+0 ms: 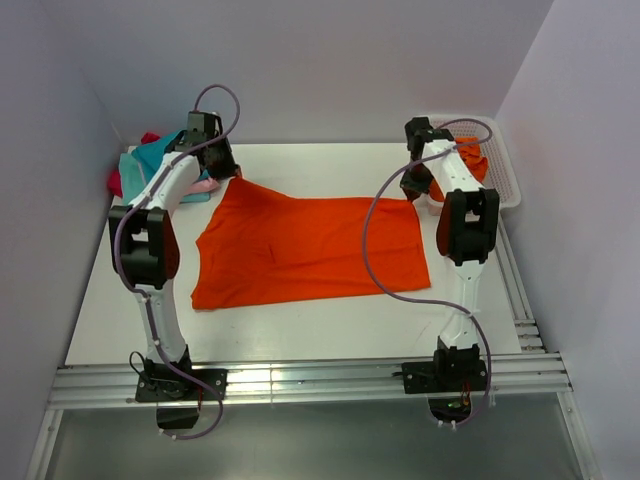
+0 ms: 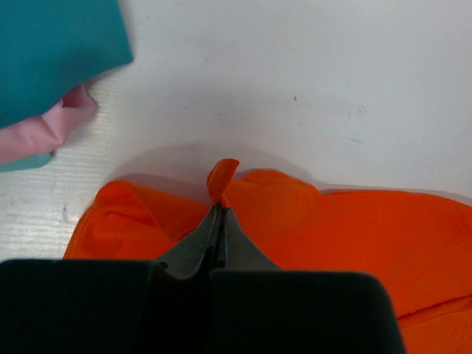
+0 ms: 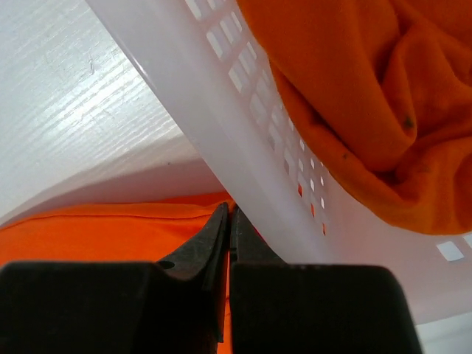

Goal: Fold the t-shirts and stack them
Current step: Fold the tshirt

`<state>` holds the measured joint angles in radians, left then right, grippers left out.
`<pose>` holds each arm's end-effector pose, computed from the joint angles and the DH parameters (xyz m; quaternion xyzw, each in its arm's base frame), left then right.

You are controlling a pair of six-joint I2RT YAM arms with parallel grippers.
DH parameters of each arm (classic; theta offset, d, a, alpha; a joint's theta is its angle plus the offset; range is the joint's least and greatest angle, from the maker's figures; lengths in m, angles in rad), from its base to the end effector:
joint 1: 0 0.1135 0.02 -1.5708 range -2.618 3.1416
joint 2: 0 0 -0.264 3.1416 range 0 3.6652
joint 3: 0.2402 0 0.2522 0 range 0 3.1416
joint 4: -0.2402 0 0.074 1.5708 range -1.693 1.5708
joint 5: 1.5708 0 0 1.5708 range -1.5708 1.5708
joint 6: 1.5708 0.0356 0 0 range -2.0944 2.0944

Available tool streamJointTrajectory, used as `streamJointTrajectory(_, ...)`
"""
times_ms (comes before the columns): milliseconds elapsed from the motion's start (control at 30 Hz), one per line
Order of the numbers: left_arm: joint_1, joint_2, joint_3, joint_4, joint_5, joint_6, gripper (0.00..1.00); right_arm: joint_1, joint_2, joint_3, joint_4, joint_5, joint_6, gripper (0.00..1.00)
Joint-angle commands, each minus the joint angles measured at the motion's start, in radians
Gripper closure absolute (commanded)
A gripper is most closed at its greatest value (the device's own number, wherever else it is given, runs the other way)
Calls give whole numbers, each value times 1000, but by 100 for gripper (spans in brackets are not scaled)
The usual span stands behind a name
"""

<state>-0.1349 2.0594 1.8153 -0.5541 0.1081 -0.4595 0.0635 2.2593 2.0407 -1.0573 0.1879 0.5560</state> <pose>0.4677 -0.0674 0.2673 -0.1294 0.9161 -0.1580 0.3451 0.4710 0.0233 0.2185 0.2534 0.9517 -0.0438 0.1676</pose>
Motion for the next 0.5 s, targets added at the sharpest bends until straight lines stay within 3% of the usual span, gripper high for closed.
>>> streamJointTrajectory(0, -5, -123, -20, -6, -36, 25, 100, -1, -109, -5, 20, -1, -4, 100)
streamJointTrajectory(133, -17, -218, -103, -7, -83, 28, 100, -1, -170, -43, 16, -2, -8, 100)
streamJointTrajectory(467, -54, -537, -413, 8, -174, 15, 100, 1, -398, -342, 75, -21, -8, 100)
